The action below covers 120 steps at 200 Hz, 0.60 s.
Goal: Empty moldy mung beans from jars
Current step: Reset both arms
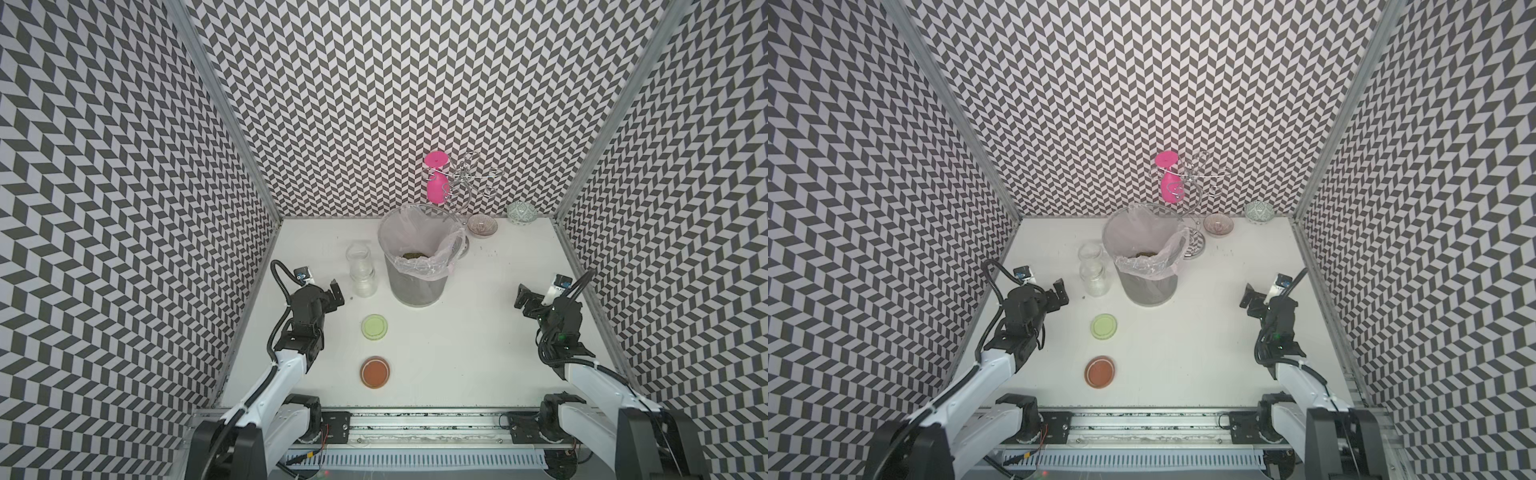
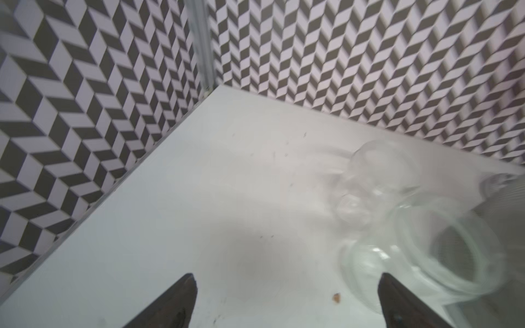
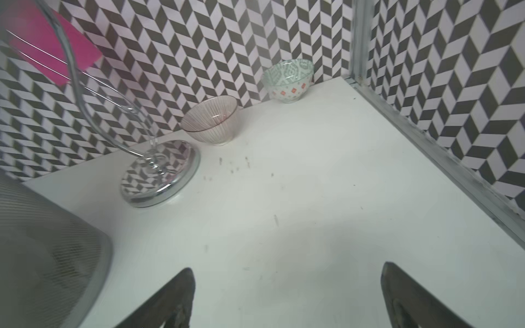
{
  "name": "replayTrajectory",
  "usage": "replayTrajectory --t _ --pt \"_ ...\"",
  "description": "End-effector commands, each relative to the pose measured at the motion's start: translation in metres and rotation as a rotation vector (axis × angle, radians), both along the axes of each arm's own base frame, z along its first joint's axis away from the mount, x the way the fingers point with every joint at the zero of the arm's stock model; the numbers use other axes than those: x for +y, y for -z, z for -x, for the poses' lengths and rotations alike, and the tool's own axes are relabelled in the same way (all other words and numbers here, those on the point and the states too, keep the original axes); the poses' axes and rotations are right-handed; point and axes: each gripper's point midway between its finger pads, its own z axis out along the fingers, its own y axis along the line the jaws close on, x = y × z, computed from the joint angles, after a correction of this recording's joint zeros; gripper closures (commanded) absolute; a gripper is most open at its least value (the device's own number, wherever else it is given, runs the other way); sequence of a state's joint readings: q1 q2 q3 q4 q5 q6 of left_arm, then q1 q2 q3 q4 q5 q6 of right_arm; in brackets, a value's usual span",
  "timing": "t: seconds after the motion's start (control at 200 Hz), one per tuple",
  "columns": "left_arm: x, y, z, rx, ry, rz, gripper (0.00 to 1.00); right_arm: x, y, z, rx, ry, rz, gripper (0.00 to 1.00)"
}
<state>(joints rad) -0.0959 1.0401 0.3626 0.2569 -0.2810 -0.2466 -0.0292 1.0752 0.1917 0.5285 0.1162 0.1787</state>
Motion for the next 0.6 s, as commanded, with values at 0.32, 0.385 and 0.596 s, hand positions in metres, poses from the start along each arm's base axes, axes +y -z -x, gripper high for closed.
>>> replayTrajectory --t 0.32,0.385,0.596 --pt "-0.009 -0.022 -0.025 -0.45 0.168 -0.18 0.0 0.019 -0.05 -0.036 -0.397 -0.127 0.122 0.01" --pt "-0.015 -0.024 -0.029 -0.436 0.215 -0.177 0.0 0.023 -0.045 -0.045 -0.36 -0.13 0.138 0.01" --pt "-0.021 -0.008 -0.054 -0.312 0.242 -0.175 0.0 0.023 -0.054 -0.054 -0.371 -0.124 0.145 0.0"
